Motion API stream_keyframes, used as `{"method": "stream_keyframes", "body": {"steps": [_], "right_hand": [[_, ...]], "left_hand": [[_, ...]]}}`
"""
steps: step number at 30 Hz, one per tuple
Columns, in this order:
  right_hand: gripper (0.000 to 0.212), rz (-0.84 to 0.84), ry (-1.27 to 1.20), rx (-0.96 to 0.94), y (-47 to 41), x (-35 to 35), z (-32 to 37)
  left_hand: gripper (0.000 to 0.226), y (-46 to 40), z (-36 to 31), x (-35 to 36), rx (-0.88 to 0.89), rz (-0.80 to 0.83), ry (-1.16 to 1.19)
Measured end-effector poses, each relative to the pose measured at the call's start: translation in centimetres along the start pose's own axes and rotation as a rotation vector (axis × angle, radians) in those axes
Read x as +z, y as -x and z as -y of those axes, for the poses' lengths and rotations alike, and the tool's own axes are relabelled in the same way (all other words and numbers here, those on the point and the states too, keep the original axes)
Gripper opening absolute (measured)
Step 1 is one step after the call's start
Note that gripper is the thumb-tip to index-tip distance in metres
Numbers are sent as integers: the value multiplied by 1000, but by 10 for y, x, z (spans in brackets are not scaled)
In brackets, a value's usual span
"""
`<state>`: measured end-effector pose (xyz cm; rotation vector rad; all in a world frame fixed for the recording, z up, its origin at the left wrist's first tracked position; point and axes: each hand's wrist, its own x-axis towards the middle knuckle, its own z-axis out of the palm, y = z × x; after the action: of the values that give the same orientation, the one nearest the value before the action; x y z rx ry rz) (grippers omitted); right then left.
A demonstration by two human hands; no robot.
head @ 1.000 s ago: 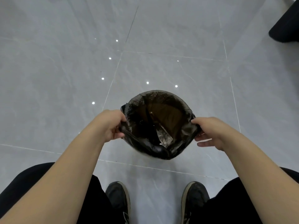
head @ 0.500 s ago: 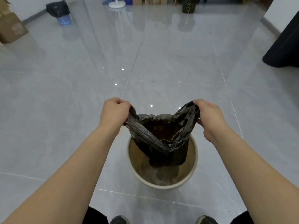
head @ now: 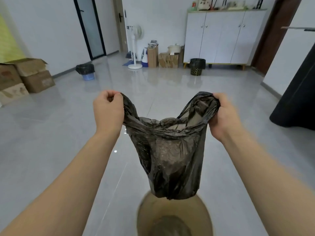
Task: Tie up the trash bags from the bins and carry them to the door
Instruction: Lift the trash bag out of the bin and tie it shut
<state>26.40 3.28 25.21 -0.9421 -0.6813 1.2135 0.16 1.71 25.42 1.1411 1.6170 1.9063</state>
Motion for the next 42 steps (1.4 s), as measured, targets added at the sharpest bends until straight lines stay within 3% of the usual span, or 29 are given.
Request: {"method": "stream_keyframes", "body": {"steps": [8, 15, 18, 22, 26, 29, 33, 35, 36, 38, 40, 42], "right_hand": [[25, 233, 187, -58, -11, 54, 10], [16, 409, 337, -92, -10, 99, -17], [26, 383, 797, -110, -17, 90, -69], [29, 318, 1499, -109, -22, 45, -155], [19, 304, 1835, 94, -18, 8, -217], [16, 229, 1779, 207, -17, 5, -239], [24, 146, 1677, 43, -21, 11, -246], [25, 143, 1533, -33, -22, 16, -247], [24, 142, 1419, -33, -23, 20, -248], [35, 114, 1210, -16, -23, 27, -251], [42, 84, 1095, 6, -22, 35, -255], [43, 56, 969, 67, -22, 43, -257]], "left_hand": [[11, -45, -29, -20, 182, -6, -102], [18, -70, -12, -77, 202, -5, -341], [20, -54, 57, -108, 68, 20, -533], [28, -6, 169, -158, -315, 105, -705], [22, 46, 237, -188, -604, 225, -832], [22, 61, 250, -193, -696, 320, -997], [21, 58, 230, -192, -596, 469, -1429], [46, 59, 219, -186, -529, 465, -1484], [68, 63, 214, -179, -449, 449, -1484], [103, 72, 213, -155, -81, 450, -1388], [114, 80, 224, -127, 177, 598, -1236], [118, 79, 243, -106, 261, 765, -1312]]}}
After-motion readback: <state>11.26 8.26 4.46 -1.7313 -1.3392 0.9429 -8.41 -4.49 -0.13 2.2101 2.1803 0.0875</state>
